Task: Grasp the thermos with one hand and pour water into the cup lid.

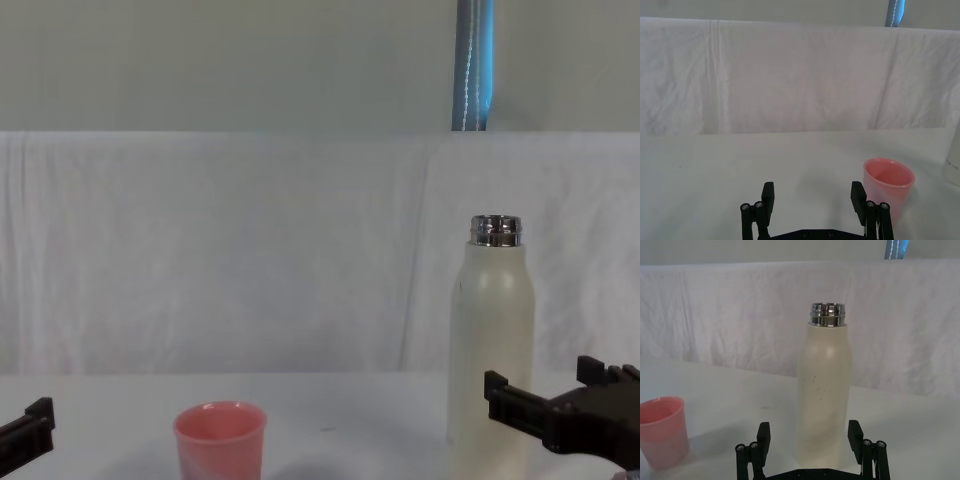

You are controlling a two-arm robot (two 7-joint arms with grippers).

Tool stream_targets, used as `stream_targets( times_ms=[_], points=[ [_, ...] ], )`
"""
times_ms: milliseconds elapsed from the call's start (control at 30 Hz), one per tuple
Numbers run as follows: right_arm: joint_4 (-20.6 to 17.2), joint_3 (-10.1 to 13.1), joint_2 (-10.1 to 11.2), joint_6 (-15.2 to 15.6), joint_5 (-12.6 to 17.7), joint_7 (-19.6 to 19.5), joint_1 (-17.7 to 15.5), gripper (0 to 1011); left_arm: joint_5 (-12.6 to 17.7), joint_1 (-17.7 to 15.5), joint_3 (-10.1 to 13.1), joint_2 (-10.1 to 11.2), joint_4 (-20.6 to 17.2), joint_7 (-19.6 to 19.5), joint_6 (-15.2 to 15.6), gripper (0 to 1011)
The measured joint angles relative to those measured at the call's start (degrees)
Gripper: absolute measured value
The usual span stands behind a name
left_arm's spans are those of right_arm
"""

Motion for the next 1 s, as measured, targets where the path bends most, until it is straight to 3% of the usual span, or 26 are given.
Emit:
stream_targets(
  times_ms=[1000],
  points=[
    [1.5, 0.1, -0.1, -1.2, -0.8, 0.9, -0.1, 1002, 0.0, 0.0, 0.0, 0.0, 0.0, 0.0, 0.0, 1001]
  ],
)
